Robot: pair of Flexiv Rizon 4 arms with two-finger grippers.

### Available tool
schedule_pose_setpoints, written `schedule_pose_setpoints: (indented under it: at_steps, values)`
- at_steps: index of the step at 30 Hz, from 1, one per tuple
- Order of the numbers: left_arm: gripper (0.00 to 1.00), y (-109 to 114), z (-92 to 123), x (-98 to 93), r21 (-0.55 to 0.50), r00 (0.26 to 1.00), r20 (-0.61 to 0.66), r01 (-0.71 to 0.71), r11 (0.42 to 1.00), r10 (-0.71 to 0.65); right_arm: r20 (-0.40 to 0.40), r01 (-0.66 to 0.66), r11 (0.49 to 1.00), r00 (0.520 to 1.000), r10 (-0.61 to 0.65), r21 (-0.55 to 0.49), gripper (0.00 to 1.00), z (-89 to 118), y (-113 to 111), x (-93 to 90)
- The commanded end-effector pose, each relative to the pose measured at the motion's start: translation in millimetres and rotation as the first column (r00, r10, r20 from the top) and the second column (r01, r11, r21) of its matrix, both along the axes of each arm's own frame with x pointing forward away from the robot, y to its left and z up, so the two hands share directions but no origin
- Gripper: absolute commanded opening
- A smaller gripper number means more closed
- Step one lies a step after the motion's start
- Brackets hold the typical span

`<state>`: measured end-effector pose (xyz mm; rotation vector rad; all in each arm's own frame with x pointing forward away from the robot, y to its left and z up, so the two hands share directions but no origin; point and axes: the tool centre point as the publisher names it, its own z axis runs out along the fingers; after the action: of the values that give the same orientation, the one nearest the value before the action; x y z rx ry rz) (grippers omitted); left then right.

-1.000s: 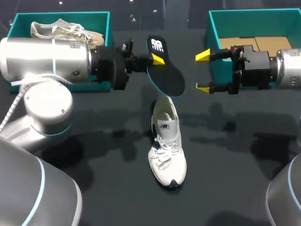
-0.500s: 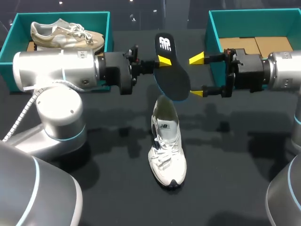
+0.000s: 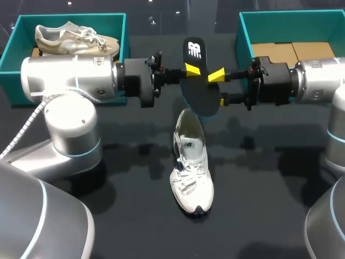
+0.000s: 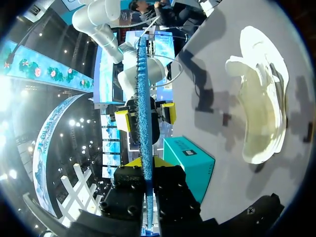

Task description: Take the shoe out of the shoebox, open the shoe tongue, remove and reinsert the insole, then place the shoe into the shoebox

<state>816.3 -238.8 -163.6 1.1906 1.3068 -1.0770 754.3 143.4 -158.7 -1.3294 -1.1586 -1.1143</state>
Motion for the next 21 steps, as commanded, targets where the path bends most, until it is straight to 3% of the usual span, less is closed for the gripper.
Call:
schedule_pose_setpoints:
  at_steps: [1, 14, 21]
  values:
    - [0.00, -3, -1, 3.3, 0.003, 1.000, -0.002, 0.011, 1.000, -0.011, 0.003, -0.015, 1.000, 1.000, 0.015, 0.002, 0.46, -2, 6, 4.4]
    - [0.00, -8, -2, 4.1, 0.007, 1.000, 0.002, 0.020, 1.000, -0.020, 0.015, -0.042, 0.999, 0.999, 0.042, 0.007, 0.38, 1, 16, 3.6]
    - [0.00, -8, -2, 3.6, 0.002, 1.000, 0.003, 0.017, 1.000, -0.017, 0.019, -0.049, 0.999, 0.999, 0.048, 0.012, 0.25, 1, 20, 5.2]
